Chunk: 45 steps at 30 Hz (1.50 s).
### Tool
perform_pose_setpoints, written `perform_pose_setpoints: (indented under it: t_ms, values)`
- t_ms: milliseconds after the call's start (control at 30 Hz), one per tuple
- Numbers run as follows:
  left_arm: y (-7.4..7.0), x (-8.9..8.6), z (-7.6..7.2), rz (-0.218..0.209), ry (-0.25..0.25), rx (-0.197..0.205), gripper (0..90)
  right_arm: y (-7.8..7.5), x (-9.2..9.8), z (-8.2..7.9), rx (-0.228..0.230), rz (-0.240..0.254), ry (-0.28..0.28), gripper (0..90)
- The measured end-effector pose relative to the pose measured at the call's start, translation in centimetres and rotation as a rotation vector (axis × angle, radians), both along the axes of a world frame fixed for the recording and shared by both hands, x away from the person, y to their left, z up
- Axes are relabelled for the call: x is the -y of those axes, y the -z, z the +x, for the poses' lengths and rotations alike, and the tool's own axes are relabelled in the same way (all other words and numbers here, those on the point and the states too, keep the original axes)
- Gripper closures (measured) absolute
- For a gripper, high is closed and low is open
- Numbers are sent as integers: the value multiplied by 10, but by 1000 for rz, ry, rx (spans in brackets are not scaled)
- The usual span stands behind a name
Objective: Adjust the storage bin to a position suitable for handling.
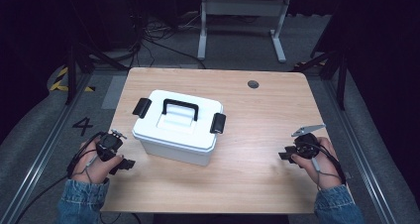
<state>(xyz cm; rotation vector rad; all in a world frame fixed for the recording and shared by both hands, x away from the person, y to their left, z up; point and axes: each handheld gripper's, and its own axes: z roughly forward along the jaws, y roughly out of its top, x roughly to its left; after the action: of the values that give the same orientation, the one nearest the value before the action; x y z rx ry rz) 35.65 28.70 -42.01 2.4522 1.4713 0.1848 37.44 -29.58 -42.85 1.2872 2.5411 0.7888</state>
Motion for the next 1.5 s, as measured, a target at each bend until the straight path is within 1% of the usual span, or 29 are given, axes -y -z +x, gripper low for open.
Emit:
perform_pose_setpoints:
  t_ms: [133, 167, 200, 233, 267, 300, 333, 367, 433, 467, 500, 567, 667, 767, 867, 1000, 1133, 1167, 1200, 1267, 1300, 1333, 1500]
  values:
    - [-2, 0, 0, -7, 1, -4, 206, 0, 1, 0, -1, 3, 3, 602]
    - [-2, 0, 0, -9, 1, -3, 206, 0, 0, -1, -4, 11, -1, 611]
    - [-3, 0, 0, -6, 6, 6, 206, 1, -1, 0, -6, 29, -15, 631]
    - [-3, 0, 0, -10, 3, 4, 206, 1, -1, -1, -4, 46, -32, 640]
    - [-4, 0, 0, -9, 5, 11, 206, 1, -3, -1, 11, 53, -49, 637]
    - [-4, 0, 0, -9, 5, 11, 205, 1, -3, -1, 11, 53, -49, 637]
    - [-4, 0, -1, -16, 2, 6, 205, 1, -5, -1, 33, 55, -61, 632]
    - [-4, -1, -1, -17, 2, 8, 205, 1, -6, -1, 40, 53, -67, 621]
    - [-4, -1, -1, -20, -3, 15, 205, 1, -7, -2, 41, 53, -71, 610]
    - [-5, -1, -1, -16, -2, 18, 205, 1, -8, -2, 31, 56, -64, 609]
    - [-5, -1, -1, -16, -1, 22, 205, 1, -9, -2, 30, 54, -67, 603]
    - [-6, -1, -2, -20, -1, 18, 205, -1, -9, -2, 23, 51, -62, 592]
    - [-6, -1, -2, -25, -4, 23, 205, -4, -11, -3, 29, 46, -67, 595]
    - [-7, -1, -2, -26, 0, 28, 205, -11, -12, -3, 42, 64, -74, 602]
    - [-7, -1, -2, -28, 1, 25, 205, -18, -16, -4, 55, 88, -87, 603]
    - [-7, -1, -2, -17, 8, 32, 205, -29, -23, -4, 78, 109, -114, 592]
    - [-7, -1, -1, -26, 8, 27, 205, -39, -32, -2, 81, 136, -145, 598]
    - [-7, -1, -1, -25, 15, 30, 205, -42, -35, -2, 84, 136, -155, 598]
    - [-7, 0, -1, -30, 11, 27, 205, -45, -39, -1, 84, 135, -165, 598]
    - [-8, -1, -1, -33, 17, 27, 204, -53, -45, 1, 81, 145, -186, 598]
    - [-8, -1, -1, -33, 17, 27, 204, -53, -45, 1, 81, 145, -186, 598]
    - [-8, -1, -1, -41, 10, 28, 204, -59, -50, 2, 85, 144, -196, 599]
    - [-9, -1, 0, -44, 10, 33, 204, -75, -65, 6, 88, 141, -231, 606]
